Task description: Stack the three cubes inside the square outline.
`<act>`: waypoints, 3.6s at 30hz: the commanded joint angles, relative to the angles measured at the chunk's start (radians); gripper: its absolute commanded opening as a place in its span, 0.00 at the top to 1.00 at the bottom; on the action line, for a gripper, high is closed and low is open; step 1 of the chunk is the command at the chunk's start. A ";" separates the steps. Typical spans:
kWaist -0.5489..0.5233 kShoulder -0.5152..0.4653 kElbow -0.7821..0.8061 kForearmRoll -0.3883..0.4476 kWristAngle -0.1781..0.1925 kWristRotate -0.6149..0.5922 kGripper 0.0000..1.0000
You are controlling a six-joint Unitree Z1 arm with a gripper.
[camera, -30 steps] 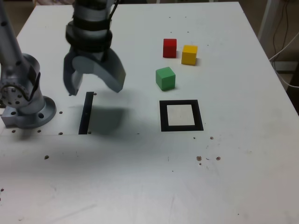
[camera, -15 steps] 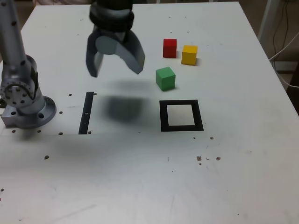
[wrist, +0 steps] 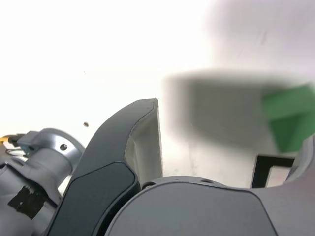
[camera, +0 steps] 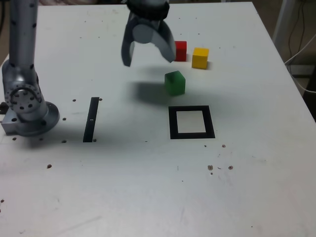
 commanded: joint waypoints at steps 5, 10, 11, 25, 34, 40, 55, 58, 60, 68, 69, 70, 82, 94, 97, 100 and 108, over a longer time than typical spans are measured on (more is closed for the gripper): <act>0.052 0.074 -0.107 0.025 0.011 0.038 0.00; 0.083 0.129 -0.189 0.042 0.017 0.062 0.00; 0.088 0.138 -0.204 0.045 0.019 0.067 0.00; 0.161 0.259 -0.397 0.094 0.040 0.134 0.00; 0.194 0.305 -0.455 0.103 0.050 0.162 0.00; 0.210 0.332 -0.491 0.102 0.068 0.182 0.00; 0.220 0.409 -0.520 0.092 0.075 0.195 0.02; 0.220 0.414 -0.526 0.093 0.077 0.195 0.03; 0.220 0.415 -0.528 0.095 0.078 0.195 0.04; 0.218 0.420 -0.526 0.099 0.078 0.195 0.18; 0.217 0.421 -0.526 0.099 0.078 0.194 0.20; 0.217 0.421 -0.525 0.099 0.078 0.193 0.23; 0.200 0.415 -0.537 0.107 0.091 0.192 0.67; 0.198 0.413 -0.539 0.118 0.091 0.194 0.71; 0.198 0.411 -0.539 0.119 0.091 0.194 0.71; 0.197 0.407 -0.540 0.119 0.091 0.195 0.71; 0.195 0.395 -0.542 0.125 0.090 0.197 0.71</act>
